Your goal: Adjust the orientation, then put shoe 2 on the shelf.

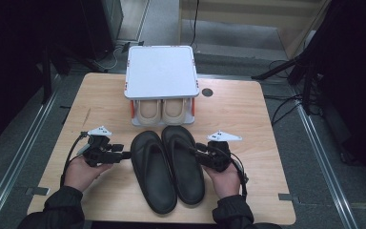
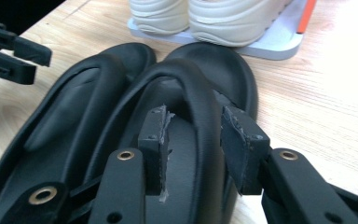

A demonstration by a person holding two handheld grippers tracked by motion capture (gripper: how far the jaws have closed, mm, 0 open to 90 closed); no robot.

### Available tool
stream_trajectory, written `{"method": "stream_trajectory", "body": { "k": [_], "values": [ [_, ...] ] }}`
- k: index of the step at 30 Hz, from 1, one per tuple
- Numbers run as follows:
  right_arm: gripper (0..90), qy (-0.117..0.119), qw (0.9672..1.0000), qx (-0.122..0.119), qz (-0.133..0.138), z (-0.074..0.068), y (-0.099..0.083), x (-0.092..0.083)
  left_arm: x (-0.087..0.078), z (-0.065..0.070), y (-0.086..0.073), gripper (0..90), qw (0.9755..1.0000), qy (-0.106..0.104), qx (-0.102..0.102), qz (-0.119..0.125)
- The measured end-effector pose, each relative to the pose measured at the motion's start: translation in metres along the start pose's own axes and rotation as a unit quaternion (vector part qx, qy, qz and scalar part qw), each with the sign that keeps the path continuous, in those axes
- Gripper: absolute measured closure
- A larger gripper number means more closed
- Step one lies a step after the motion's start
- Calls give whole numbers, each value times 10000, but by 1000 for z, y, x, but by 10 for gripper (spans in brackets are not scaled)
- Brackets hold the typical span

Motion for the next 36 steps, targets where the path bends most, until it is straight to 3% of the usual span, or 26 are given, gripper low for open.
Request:
{"method": "stream_trajectory", "body": {
  "k": [13,19,27,36],
  "values": [
    [512,124,9997,-204,-17,-30,-5,8,-5,-4,2,406,9996,73,-78,250],
    [463,264,9996,-68,-26,-43,-7,14,-5,-7,3,406,9996,121,-91,227],
    [430,186,9992,-246,-248,-60,-18,34,-7,-12,6,409,9995,230,-50,195],
    [446,-56,9990,-173,-402,-70,-29,51,-8,-18,12,417,9991,176,-183,334]
  ]
}}
Point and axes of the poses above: each handheld gripper's, and its own axes: x roughly forward along the jaws, y roughly out of its top, z roughly to its right, the point moved 4 cm from there along x, roughly forward along the jaws, and after that the axes turned 4 degrees about x, right-handed, at the moved point
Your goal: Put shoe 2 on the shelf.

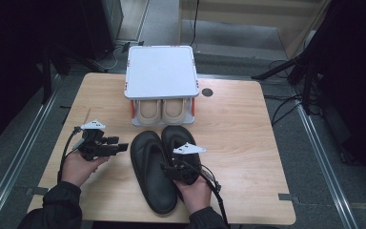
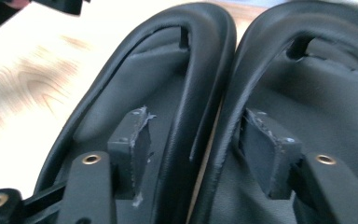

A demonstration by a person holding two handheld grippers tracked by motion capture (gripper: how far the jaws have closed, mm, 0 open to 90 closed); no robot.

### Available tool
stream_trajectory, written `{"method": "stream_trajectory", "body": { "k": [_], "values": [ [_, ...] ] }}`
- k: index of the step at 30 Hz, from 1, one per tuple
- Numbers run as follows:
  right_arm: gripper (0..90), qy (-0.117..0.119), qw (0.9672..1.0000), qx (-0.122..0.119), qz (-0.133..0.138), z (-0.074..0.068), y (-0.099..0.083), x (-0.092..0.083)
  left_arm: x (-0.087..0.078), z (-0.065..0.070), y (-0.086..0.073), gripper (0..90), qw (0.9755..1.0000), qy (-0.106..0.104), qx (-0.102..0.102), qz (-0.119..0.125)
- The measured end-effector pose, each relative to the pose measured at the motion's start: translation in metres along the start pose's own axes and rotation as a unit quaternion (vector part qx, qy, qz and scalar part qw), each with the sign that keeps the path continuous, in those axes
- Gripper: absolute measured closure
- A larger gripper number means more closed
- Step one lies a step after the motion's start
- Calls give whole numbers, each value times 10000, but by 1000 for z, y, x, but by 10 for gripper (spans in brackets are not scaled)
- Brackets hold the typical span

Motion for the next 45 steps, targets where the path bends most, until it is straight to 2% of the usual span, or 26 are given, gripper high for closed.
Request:
{"method": "stream_trajectory", "body": {
  "k": [2,8,14,19,20,26,32,39,45],
  "values": [
    [454,-116,9999,-6,48,-2,-1,3,-1,0,2,424,10000,16,1,65],
    [537,-336,9993,88,126,-4,-6,9,1,-4,5,426,10000,11,-32,60],
    [605,-400,9989,167,150,-4,-6,8,2,-6,9,429,10000,-5,-46,62],
    [714,-495,9982,326,86,-1,-4,7,4,-7,11,429,9999,-35,-67,137],
    [721,-454,9981,418,70,1,-4,6,4,-7,11,430,9999,-52,-71,147],
    [741,-441,9982,403,2,3,-4,4,6,-6,12,430,9998,-64,-52,165],
    [757,-380,9980,498,-47,8,-3,1,7,-7,12,426,9998,-38,-51,165],
    [760,-277,9992,242,-174,11,-7,-7,7,-9,11,415,9999,66,-10,139],
    [761,-34,9996,125,-254,14,-9,-18,8,-9,11,414,9999,69,0,99]
  ]
}}
Point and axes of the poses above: each handheld gripper's, and its own axes: x roughly forward along the jaws, y roughly out of its top, z roughly to its right, the point moved 4 cm from there along x, roughly forward along the jaws, and after that the axes turned 4 degrees about x, right-handed, at the moved point
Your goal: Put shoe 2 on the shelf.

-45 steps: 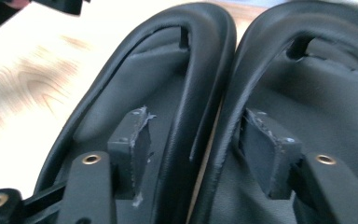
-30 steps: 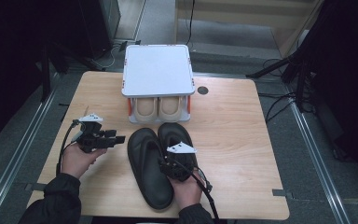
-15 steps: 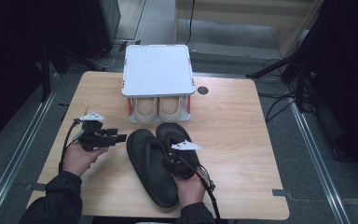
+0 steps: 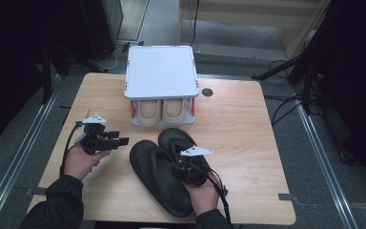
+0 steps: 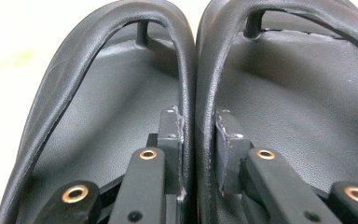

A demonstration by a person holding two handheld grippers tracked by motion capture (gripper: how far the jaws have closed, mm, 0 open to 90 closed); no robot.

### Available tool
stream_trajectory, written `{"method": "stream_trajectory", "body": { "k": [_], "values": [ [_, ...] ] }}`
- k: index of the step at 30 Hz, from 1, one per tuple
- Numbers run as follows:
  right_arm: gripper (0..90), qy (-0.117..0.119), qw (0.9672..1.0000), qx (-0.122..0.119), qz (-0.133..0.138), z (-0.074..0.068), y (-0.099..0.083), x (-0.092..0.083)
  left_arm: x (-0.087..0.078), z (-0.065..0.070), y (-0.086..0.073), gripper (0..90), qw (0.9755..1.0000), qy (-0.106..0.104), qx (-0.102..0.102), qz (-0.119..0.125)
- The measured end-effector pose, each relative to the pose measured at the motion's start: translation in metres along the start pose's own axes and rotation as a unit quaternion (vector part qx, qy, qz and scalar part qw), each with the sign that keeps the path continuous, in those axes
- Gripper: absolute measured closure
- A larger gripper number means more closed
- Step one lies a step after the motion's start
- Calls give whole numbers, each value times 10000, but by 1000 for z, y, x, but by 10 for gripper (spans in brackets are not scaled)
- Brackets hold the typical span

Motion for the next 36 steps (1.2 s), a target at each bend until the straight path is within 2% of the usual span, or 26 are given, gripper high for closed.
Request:
{"method": "stream_trajectory", "body": {
  "k": [4,7,14,18,23,28,33,35,36],
  "values": [
    [761,217,9997,-72,-66,-1,4,-6,1,-1,-1,410,10000,19,-1,-24],
    [761,376,9988,-275,-121,0,7,-9,1,-1,-1,406,10000,9,2,-48],
    [760,812,9943,-612,-330,5,12,-15,0,-3,-1,403,10000,12,-71,-60],
    [760,1160,9890,-827,-390,6,15,-17,-1,-4,-1,406,9998,69,-171,-29],
    [760,1347,9836,-1116,-431,5,21,-17,-4,-7,-3,393,9998,125,-135,-34],
    [759,1550,9787,-1241,-515,7,27,-15,-6,-11,-6,390,9995,249,-123,-168],
    [760,1837,9699,-1439,-698,10,32,-10,-7,-12,-9,401,9994,307,-78,-169],
    [759,1910,9663,-1548,-760,10,36,-9,-9,-13,-11,397,9992,345,-134,-137],
    [760,1908,9658,-1571,-780,10,38,-10,-10,-14,-12,395,9992,347,-131,-158]
  ]
}}
Point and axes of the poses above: each handheld gripper's, and its own axes: x roughly forward along the jaws, y roughly out of its top, z roughly to its right, the point moved 4 cm from there along x, roughly forward along the jaws, and after that the axes turned 4 degrees about x, right-handed, at the moved point
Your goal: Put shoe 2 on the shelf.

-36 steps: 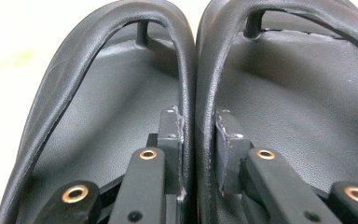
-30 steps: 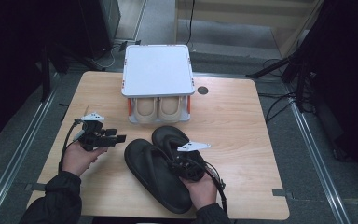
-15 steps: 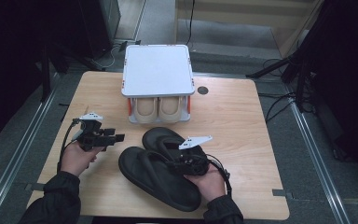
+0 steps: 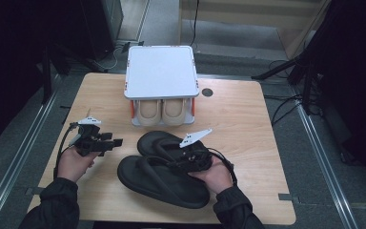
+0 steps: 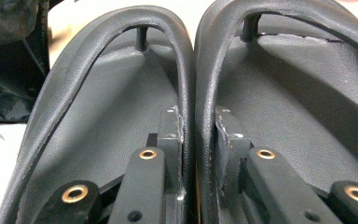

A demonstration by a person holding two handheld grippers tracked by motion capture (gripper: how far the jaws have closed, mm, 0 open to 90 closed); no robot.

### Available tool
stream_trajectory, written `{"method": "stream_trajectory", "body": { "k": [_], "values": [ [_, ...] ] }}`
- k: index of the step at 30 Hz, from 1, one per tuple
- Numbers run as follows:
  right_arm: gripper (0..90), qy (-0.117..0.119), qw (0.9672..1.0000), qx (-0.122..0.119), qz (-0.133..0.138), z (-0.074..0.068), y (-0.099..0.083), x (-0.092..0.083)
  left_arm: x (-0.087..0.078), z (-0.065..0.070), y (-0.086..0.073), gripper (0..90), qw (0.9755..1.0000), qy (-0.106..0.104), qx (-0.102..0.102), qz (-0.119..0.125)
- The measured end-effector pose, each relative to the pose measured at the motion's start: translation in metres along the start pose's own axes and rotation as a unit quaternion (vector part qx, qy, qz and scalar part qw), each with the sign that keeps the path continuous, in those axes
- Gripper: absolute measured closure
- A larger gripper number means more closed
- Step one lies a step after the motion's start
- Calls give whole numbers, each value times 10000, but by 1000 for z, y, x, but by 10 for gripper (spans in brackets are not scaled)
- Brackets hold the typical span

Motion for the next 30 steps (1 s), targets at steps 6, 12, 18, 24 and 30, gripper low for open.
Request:
{"method": "stream_trajectory", "body": {
  "k": [6,12,18,24,30],
  "values": [
    [759,59,10000,-79,13,5,13,-7,-5,-3,-5,390,9999,67,-82,6],
    [759,160,9997,-165,67,5,30,-17,-9,-6,-10,384,9999,111,-133,1],
    [757,272,9990,-362,45,1,47,-27,-14,-8,-15,384,9996,154,-226,20],
    [757,476,9979,-436,47,-4,63,-34,-17,-10,-18,385,9994,224,-278,27],
    [757,626,9969,-474,54,-8,76,-40,-18,-10,-20,384,9993,236,-297,10]
  ]
}}
Point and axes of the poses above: each handheld gripper's, and its own axes: x roughly forward along the jaws, y roughly out of its top, z roughly to its right, the point moved 4 cm from there along x, roughly forward along the jaws, and after that the axes turned 4 degrees about x, right-handed, at the moved point
